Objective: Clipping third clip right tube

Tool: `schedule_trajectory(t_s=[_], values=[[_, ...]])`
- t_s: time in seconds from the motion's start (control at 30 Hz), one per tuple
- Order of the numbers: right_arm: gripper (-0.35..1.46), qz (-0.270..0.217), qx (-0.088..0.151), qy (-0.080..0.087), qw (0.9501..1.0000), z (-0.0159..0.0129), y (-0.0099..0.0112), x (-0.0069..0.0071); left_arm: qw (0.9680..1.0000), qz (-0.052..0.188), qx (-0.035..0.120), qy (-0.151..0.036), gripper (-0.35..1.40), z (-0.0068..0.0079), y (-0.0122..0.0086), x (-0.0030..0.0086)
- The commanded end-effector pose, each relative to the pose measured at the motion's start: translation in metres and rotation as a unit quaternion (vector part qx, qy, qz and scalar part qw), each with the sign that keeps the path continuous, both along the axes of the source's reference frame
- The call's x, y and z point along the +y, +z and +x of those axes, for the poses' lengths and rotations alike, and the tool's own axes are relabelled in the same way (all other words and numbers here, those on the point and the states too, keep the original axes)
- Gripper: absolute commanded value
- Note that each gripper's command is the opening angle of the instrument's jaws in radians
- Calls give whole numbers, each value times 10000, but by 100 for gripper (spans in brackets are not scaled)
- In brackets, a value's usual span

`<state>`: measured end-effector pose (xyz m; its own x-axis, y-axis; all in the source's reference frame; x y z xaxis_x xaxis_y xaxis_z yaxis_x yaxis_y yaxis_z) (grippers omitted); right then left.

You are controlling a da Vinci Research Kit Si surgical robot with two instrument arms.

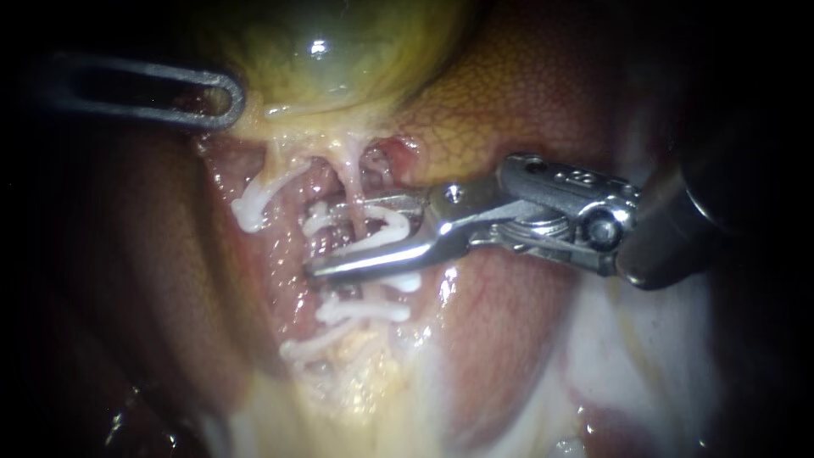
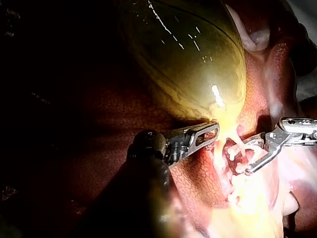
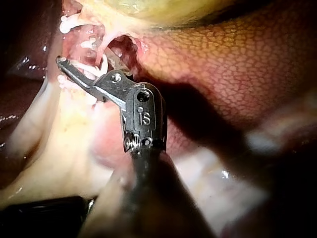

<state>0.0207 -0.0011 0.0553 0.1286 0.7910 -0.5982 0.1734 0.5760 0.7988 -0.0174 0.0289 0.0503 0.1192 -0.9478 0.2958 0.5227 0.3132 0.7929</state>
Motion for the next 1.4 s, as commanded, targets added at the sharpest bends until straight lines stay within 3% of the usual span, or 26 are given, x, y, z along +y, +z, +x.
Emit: schedule_trajectory(t_s=[0.03,0.27,0.53,0.83,0.93,1.4], values=[[43,12,33,27,10000,0,-1,2,10000,0,0,0,-35,0,0,0],[42,71,104,237,9996,0,-4,15,10000,0,0,0,-35,0,0,0],[27,329,32,257,9991,-2,-3,15,10000,0,0,0,-35,0,0,0],[-7,415,21,243,9988,-6,-3,15,10000,0,0,0,-35,0,0,0],[-35,408,23,239,9989,-7,-1,13,10000,0,0,0,-35,0,0,0],[-35,444,10,234,9987,-8,6,11,10000,0,0,0,-35,0,0,0]])
